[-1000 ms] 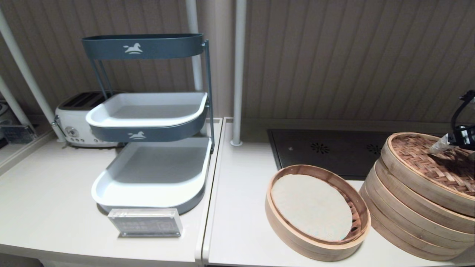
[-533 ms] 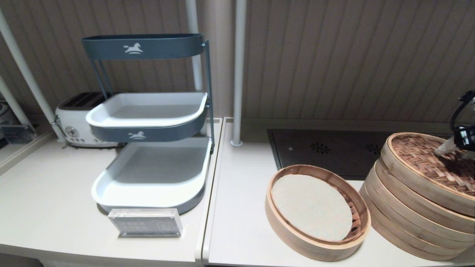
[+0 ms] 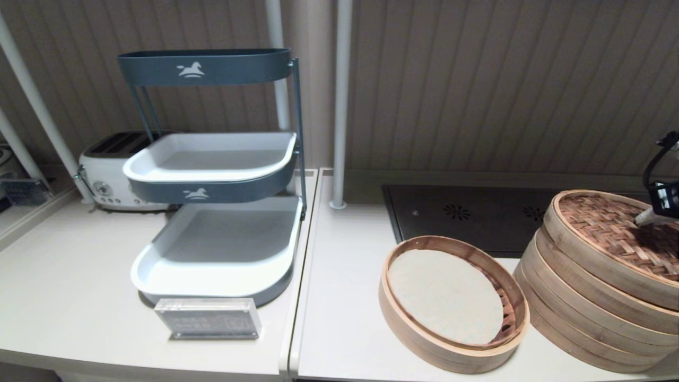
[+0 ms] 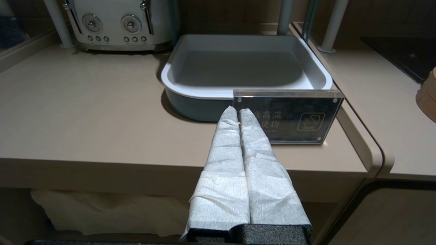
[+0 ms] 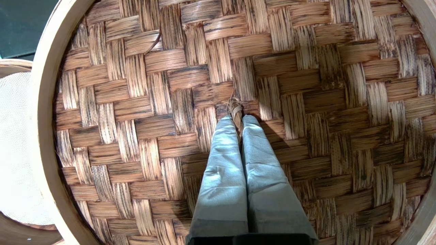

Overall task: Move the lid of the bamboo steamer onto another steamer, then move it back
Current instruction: Pick up the steamer

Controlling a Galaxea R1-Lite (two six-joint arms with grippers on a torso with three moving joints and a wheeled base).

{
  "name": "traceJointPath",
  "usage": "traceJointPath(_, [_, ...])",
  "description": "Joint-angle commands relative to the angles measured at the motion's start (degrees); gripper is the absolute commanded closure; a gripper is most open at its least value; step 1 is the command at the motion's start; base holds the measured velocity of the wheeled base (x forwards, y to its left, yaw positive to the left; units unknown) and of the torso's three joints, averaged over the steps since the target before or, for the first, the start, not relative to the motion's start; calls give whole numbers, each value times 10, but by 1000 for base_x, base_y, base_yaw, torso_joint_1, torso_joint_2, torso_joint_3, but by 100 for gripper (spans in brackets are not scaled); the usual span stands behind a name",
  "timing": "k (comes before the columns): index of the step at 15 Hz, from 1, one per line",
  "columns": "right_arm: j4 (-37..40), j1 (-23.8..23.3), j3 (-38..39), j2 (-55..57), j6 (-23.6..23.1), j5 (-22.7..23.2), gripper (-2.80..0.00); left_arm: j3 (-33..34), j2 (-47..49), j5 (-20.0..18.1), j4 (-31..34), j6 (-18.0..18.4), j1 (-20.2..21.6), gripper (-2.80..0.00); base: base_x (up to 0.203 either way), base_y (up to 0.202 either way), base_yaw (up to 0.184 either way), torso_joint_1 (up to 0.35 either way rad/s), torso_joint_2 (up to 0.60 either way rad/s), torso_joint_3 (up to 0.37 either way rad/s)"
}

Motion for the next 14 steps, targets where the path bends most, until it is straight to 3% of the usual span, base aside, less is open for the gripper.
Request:
traceJointPath(1, [6, 0, 1, 0, -1, 1, 0, 16, -1, 0, 0, 0, 0, 0, 0, 0, 0, 0, 0, 0])
traceJointPath(14, [14, 1, -70, -28, 1, 9, 0, 16, -1, 0, 0, 0, 0, 0, 0, 0, 0, 0, 0, 0])
